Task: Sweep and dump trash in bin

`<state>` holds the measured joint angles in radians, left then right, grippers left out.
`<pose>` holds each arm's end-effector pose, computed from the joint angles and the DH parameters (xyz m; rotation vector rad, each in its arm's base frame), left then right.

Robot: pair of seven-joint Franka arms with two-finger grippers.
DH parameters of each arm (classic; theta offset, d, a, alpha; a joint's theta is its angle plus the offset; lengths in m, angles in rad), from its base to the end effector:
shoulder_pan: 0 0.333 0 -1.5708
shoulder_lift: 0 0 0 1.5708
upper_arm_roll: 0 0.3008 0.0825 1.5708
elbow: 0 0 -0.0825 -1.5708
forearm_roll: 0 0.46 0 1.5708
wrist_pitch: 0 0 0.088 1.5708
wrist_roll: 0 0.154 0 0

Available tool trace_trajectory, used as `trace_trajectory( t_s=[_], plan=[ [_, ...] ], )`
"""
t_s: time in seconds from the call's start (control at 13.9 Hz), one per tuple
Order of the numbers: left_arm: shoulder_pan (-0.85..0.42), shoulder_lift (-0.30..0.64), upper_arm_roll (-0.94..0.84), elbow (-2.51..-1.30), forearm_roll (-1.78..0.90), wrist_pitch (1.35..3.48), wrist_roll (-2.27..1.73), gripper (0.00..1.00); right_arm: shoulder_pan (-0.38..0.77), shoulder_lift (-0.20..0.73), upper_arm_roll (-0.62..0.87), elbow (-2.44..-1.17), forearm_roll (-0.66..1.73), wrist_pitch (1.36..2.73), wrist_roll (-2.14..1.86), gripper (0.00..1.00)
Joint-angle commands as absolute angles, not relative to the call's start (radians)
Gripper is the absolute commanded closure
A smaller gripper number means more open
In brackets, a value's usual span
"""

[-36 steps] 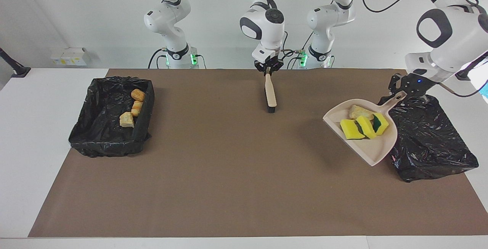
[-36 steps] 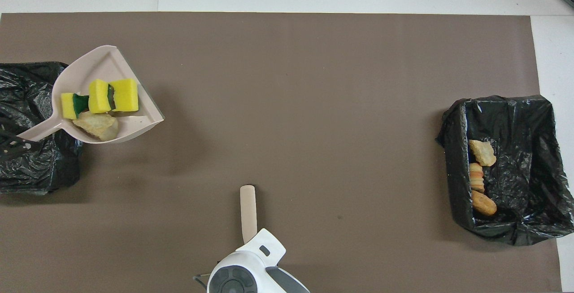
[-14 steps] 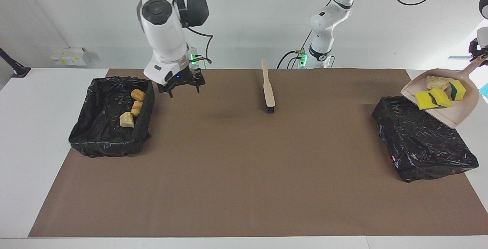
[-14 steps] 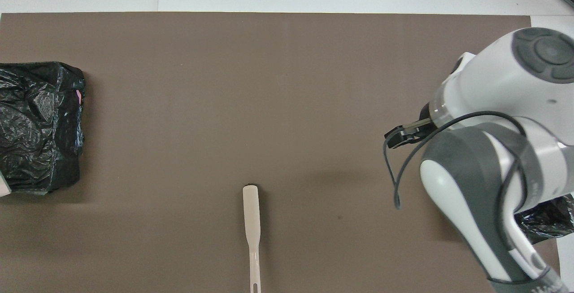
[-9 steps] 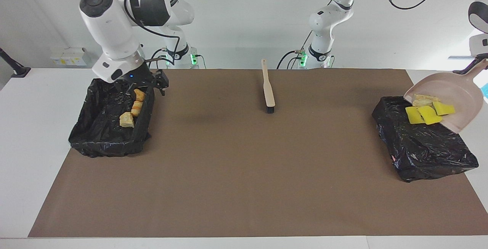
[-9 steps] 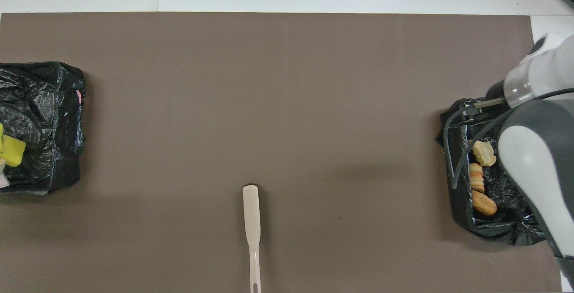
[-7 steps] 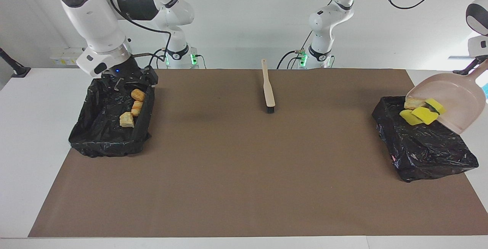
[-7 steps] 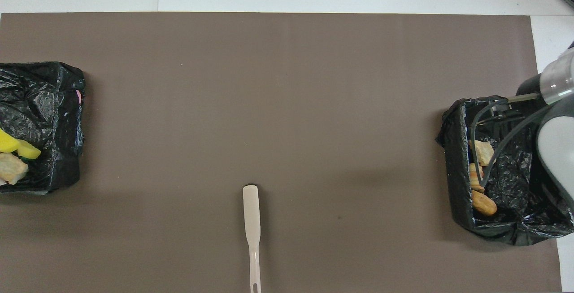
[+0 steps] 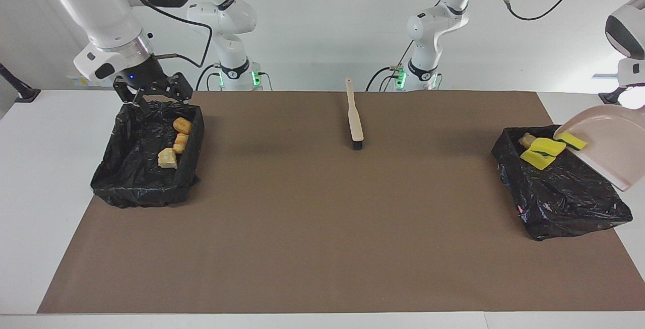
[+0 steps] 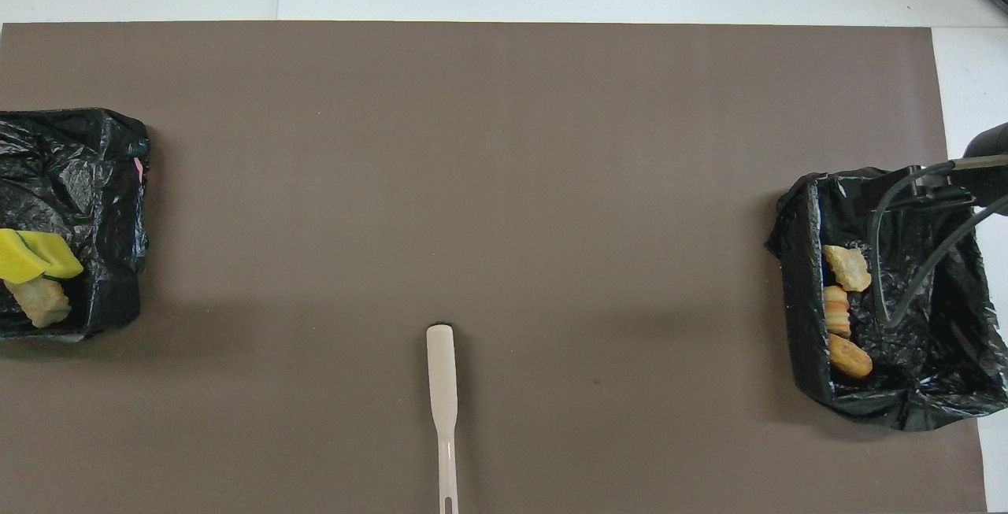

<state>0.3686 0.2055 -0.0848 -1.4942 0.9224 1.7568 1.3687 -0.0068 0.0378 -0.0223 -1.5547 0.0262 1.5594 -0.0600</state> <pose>0.6521 0.3074 0.5363 -1.9383 1.3797 0.7913 0.6382 -0.0143 0.5462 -3.1140 -0.0479 0.0497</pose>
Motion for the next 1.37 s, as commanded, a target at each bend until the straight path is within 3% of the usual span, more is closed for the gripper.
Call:
trace_trajectory(
  t_s=[0.0,0.36,0.79,1.3],
  plan=[
    [0.325,0.236,-0.072,-1.448,1.005,1.825,1.394,1.0,-0.015,0.032,-0.014,-1.555,0.04,1.566,-0.043,0.0],
    [0.299,0.219,-0.077,-1.434,0.988,1.841,1.422,1.0,-0.015,0.031,-0.014,-1.557,0.043,1.566,-0.043,0.0],
    [0.288,0.16,-0.087,-1.439,0.657,1.798,1.384,1.0,-0.015,0.031,-0.014,-1.555,0.043,1.566,-0.043,0.0],
    [0.152,0.083,-0.095,-1.544,0.465,1.617,0.981,1.0,-0.015,0.031,-0.014,-1.557,0.043,1.566,-0.043,0.0]
  ],
)
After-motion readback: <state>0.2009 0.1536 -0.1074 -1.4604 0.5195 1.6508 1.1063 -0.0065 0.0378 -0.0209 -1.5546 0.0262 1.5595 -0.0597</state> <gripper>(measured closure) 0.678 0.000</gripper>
